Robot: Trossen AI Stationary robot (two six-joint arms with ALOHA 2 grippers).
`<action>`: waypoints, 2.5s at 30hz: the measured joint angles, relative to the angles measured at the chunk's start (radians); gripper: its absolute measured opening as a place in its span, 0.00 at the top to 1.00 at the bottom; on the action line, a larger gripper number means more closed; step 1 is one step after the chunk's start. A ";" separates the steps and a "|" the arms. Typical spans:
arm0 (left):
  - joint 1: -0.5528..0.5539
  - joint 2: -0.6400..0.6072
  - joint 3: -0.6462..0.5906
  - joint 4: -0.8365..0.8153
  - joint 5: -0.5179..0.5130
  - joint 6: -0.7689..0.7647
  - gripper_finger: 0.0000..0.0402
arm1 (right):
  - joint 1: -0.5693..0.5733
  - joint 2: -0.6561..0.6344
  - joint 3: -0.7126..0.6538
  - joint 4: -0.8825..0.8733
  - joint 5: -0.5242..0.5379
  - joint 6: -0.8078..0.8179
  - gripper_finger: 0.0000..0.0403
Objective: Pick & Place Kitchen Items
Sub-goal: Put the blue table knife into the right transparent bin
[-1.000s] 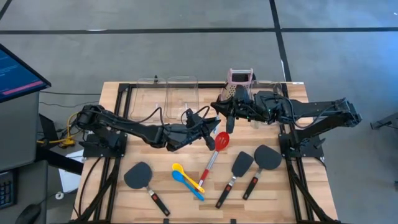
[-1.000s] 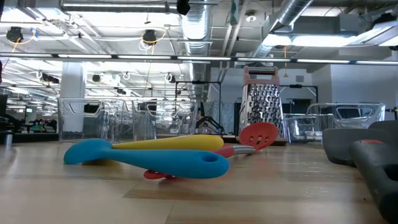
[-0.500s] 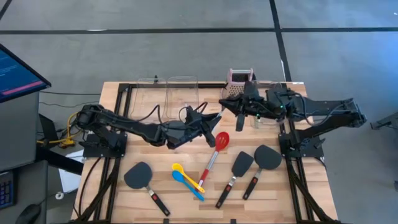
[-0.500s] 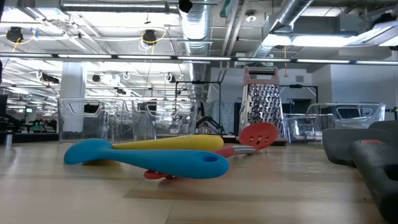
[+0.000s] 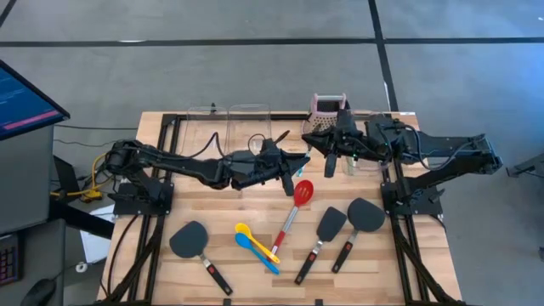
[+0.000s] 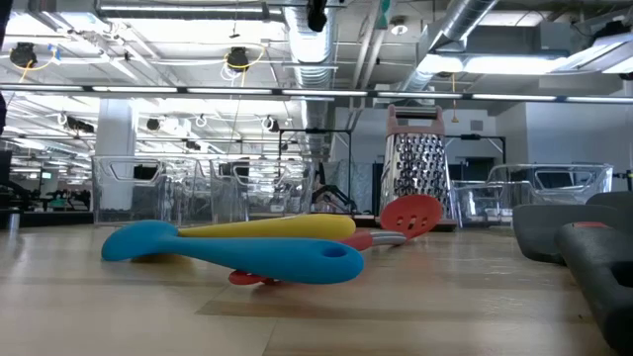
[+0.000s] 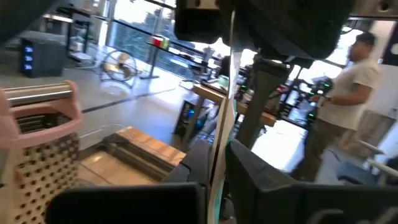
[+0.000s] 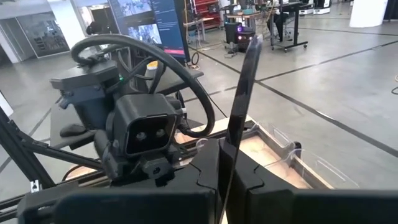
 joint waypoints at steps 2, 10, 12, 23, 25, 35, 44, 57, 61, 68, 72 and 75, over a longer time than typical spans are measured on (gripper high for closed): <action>0.010 0.000 0.000 0.004 0.029 0.000 0.98 | -0.007 -0.001 0.000 0.002 0.000 0.000 1.00; 0.013 0.002 -0.001 0.010 0.032 0.002 0.91 | -0.038 -0.011 0.000 -0.026 -0.005 0.000 1.00; 0.013 0.002 -0.001 0.013 0.028 0.001 0.88 | -0.040 -0.011 0.000 -0.024 -0.005 -0.001 1.00; 0.043 0.000 -0.001 0.017 0.212 -0.032 0.70 | -0.041 -0.012 0.000 -0.036 -0.004 -0.007 1.00; 0.057 0.000 -0.001 0.015 0.231 -0.062 0.68 | -0.041 -0.011 0.000 -0.032 -0.024 -0.004 1.00; 0.100 0.000 -0.009 0.014 0.315 -0.070 0.68 | -0.041 -0.011 0.000 -0.029 -0.065 -0.005 1.00; 0.101 0.000 -0.010 0.013 0.293 -0.043 0.68 | -0.049 -0.025 0.000 -0.050 -0.078 -0.004 1.00; 0.103 0.000 -0.011 0.026 0.315 -0.041 0.68 | -0.193 -0.139 0.000 -0.241 -0.083 -0.020 1.00; 0.103 0.000 -0.011 0.027 0.317 -0.042 0.68 | -0.260 -0.184 0.000 -0.348 -0.081 -0.021 1.00; 0.103 0.000 -0.011 0.029 0.320 -0.042 0.68 | -0.416 -0.246 0.000 -0.546 -0.078 -0.020 1.00; 0.102 0.000 -0.011 0.029 0.320 -0.042 0.68 | -0.514 -0.250 0.000 -0.640 -0.078 -0.015 1.00; 0.099 0.000 -0.011 0.029 0.320 -0.041 0.68 | -0.583 -0.231 0.000 -0.693 -0.078 -0.015 1.00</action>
